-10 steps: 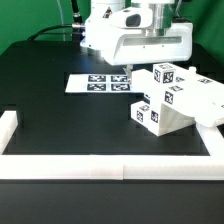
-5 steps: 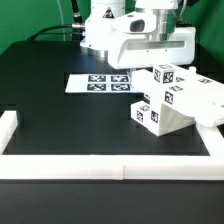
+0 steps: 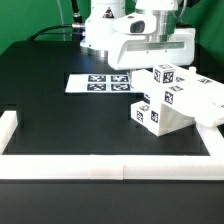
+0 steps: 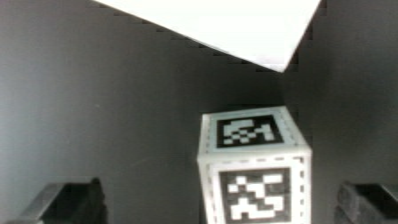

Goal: Assemble chair

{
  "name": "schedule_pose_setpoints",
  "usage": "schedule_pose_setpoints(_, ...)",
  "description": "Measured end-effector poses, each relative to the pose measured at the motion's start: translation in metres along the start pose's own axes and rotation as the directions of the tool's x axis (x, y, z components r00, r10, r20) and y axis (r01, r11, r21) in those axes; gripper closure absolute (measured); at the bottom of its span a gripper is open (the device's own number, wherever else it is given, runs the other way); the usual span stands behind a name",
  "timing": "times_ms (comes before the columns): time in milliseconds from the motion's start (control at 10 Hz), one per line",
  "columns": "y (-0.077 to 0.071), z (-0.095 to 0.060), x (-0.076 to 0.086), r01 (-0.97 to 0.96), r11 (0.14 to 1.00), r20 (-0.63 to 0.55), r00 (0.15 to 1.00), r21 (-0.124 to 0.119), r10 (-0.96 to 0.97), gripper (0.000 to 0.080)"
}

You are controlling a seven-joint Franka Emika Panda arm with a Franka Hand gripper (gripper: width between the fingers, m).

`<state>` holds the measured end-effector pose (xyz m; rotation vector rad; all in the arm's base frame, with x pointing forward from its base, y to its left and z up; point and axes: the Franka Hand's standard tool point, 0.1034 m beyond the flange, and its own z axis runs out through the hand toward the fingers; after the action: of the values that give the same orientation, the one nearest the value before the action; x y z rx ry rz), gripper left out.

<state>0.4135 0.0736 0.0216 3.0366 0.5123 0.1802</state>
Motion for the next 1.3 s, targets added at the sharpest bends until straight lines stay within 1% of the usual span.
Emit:
schedule_pose_setpoints(100, -0.0061, 0.0081, -0.0021, 0.004, 1.000, 0.005, 1.000, -0.003, -0.004, 0.0151)
schedule_pose_setpoints(200, -0.0055, 0.0131, -0.0027, 0.006, 1.000, 0.004, 1.000, -0.008, -0.006, 0.0151)
schedule_pose_setpoints(600, -0.0051, 0.0155, -0.0033, 0.007, 1.000, 0.006, 1.000, -0.010, -0.007, 0.0151)
schedule_pose_setpoints(700, -0.0052, 0.0154, -0.0027, 0.007, 1.000, 0.006, 1.000, -0.010, -0.007, 0.0277)
schedule_pose_setpoints(800, -0.0051, 0.0153, -0.0024, 0.007, 1.000, 0.005, 1.000, -0.010, -0.007, 0.0277)
schedule_pose_setpoints(900, -0.0038, 0.0153, -0.0025, 0.008, 1.000, 0.005, 1.000, -0.011, -0.008, 0.0416)
schedule_pose_setpoints(1000, -0.0010, 0.0154, -0.0028, 0.003, 1.000, 0.006, 1.000, -0.012, -0.003, 0.0532)
schedule_pose_setpoints(1300, 0.0019, 0.0154, -0.0030, -0.004, 1.000, 0.006, 1.000, -0.013, 0.004, 0.0530)
